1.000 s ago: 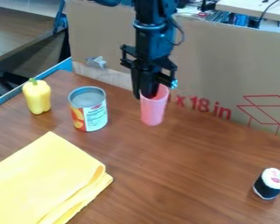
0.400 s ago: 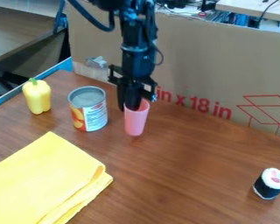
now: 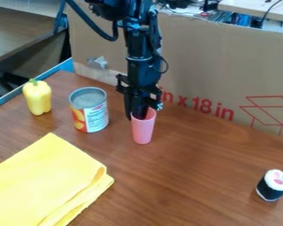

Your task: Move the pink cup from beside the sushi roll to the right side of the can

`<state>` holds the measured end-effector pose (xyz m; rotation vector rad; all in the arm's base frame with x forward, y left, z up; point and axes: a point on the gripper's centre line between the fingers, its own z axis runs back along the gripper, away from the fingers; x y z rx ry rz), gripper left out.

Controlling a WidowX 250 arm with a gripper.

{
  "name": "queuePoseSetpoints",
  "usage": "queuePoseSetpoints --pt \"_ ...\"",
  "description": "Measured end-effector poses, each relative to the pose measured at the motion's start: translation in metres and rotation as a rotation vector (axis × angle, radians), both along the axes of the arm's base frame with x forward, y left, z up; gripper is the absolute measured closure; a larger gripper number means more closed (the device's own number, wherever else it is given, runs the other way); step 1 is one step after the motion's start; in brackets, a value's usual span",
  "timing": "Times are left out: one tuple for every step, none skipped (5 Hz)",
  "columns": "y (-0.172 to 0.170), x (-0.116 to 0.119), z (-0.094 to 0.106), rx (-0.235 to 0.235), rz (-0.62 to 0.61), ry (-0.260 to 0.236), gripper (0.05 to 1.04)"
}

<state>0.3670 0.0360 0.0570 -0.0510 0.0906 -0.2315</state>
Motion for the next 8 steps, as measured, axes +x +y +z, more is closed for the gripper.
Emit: queuePoseSetpoints --pt "0.000 -0.001 0.000 -0.004 -0.026 0.007 0.953" --pt "0.000 -0.004 0.000 0.006 -0.044 0.025 0.745" --pt "0.002 -0.014 0.027 0.047 -0.027 -0.021 0.454" --pt "-0.011 -0.029 0.065 0.086 -0.013 -0.101 0.162" --pt "-0.032 -0.049 0.091 0.094 -0.035 -0.123 0.074" --pt "-0.076 -0.066 0.097 0.082 -0.139 -0.049 0.078" --pt "-0.127 -0.067 0.088 0.084 -0.242 0.008 0.081" --pt "-0.174 -0.067 0.072 0.076 -0.248 0.018 0.083"
